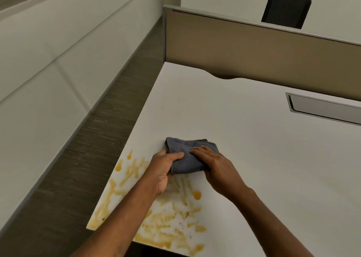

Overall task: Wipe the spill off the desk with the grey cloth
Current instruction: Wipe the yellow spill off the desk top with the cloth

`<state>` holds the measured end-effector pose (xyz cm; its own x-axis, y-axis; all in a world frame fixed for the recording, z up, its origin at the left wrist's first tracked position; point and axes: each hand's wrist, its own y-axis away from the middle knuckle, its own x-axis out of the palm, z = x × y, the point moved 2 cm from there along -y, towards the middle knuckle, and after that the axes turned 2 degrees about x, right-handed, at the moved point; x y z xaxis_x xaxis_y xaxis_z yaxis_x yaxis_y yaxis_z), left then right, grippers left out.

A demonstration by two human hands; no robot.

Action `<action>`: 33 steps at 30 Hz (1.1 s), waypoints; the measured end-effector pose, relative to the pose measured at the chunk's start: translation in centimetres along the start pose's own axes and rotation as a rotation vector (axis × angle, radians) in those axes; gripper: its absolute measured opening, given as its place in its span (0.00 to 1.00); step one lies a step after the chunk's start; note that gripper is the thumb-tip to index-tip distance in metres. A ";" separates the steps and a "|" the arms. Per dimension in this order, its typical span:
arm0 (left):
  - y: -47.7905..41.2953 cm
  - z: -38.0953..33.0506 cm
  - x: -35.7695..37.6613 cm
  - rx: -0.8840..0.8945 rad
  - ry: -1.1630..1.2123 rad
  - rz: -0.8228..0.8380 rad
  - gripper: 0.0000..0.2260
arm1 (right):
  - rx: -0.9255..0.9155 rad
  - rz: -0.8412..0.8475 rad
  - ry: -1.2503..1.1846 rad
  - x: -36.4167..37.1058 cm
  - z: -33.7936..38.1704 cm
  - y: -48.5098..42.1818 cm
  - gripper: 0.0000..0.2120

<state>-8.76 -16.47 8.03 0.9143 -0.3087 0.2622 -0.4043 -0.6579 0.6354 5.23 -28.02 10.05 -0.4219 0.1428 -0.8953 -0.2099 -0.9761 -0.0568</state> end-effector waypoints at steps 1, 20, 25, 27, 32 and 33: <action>0.5 0.6 0.0 0.027 -0.070 -0.004 0.15 | 0.006 0.008 -0.003 0.1 -0.1 0.8 0.24; 9.7 10.0 -7.5 0.753 -1.303 -0.130 0.32 | 0.101 0.192 -0.050 3.4 0.6 11.5 0.27; 10.1 11.4 -11.2 0.699 -1.420 -0.293 0.37 | 0.074 0.317 0.027 4.4 0.2 13.2 0.30; 10.2 11.8 -12.2 0.669 -1.447 -0.313 0.37 | 0.064 0.351 0.077 4.7 0.0 13.5 0.31; 10.7 12.2 -13.5 0.640 -1.457 -0.315 0.40 | -0.002 0.391 0.175 5.6 -0.2 13.4 0.36; 10.8 12.2 -13.8 0.640 -1.464 -0.316 0.40 | -0.014 0.393 0.183 5.8 -0.3 13.3 0.37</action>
<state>-25.98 -27.69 2.37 0.3068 -0.2209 -0.9258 -0.5003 -0.8649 0.0406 0.20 -40.20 3.96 -0.3037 -0.2703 -0.9136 -0.0523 -0.9527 0.2993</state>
